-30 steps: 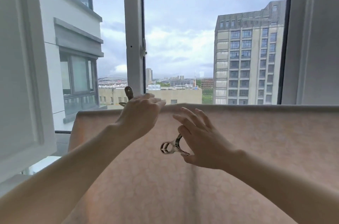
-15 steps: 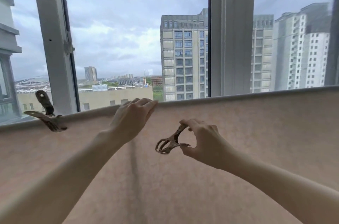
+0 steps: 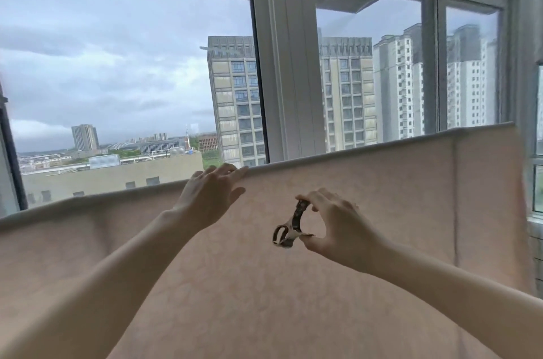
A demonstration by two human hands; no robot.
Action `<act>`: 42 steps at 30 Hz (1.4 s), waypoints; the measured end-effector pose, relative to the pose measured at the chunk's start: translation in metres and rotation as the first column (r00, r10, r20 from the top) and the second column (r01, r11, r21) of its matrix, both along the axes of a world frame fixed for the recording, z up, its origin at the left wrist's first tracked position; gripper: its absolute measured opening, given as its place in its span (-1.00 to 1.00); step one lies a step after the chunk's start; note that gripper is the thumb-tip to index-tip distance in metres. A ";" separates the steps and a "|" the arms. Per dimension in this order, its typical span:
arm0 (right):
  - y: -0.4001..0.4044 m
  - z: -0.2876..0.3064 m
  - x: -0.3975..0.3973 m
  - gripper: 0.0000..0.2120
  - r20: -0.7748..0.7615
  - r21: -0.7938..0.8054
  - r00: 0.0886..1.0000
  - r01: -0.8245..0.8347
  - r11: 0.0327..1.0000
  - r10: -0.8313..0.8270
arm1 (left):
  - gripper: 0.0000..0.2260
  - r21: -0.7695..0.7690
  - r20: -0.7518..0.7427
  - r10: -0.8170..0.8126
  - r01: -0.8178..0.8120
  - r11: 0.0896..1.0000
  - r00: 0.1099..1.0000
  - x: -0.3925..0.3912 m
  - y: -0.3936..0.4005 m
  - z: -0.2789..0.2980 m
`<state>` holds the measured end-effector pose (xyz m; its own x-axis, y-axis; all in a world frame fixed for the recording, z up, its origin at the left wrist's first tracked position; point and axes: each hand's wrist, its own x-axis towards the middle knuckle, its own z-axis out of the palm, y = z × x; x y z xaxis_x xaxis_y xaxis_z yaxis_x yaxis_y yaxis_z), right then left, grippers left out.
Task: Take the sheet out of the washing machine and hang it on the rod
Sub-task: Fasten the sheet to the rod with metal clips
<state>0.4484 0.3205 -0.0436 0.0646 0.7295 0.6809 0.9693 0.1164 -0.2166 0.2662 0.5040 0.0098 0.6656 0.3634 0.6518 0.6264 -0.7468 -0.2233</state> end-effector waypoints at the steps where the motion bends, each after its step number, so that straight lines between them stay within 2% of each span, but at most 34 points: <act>1: -0.005 0.000 0.010 -0.36 -0.036 -0.005 0.999 -0.005 1.000 0.004 | -0.53 -0.009 -0.010 0.006 -0.006 1.000 1.000 0.010 -0.003 0.001; 12: -0.057 -0.014 0.100 -0.43 -0.111 0.028 0.994 0.024 0.999 -0.021 | -0.48 -0.038 -0.154 0.083 -0.090 0.995 0.985 0.096 -0.032 0.008; 22: -0.088 -0.021 0.157 -0.44 -0.086 0.005 0.993 0.083 0.997 -0.082 | -0.49 0.031 -0.120 0.074 -0.071 0.997 0.990 0.167 -0.035 -0.001; 28: -0.093 -0.019 0.204 -0.44 -0.016 0.079 0.985 0.172 0.982 -0.171 | -0.51 0.107 -0.035 0.045 -0.041 0.993 0.998 0.226 -0.036 -0.013; 34: -0.090 -0.010 0.259 -0.42 -0.013 0.113 0.972 0.235 0.965 -0.236 | -0.54 0.223 0.054 0.003 -0.015 0.975 0.999 0.292 -0.032 -0.023; 39: -0.080 -0.005 0.309 -0.43 0.000 0.115 0.968 0.249 0.962 -0.251 | -0.54 0.273 0.097 -0.063 0.034 0.961 0.993 0.349 -0.038 -0.025; 42: -0.072 0.001 0.340 -0.44 -0.011 0.131 0.969 0.248 0.960 -0.249 | -0.57 0.311 0.152 -0.054 0.004 0.950 0.987 0.382 -0.040 -0.027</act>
<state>0.7880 0.2485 -0.0427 0.2288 0.5960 0.7697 0.9723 -0.1013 -0.2105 0.6485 0.4640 -0.0176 0.5535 0.1099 0.8256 0.6510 -0.6753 -0.3466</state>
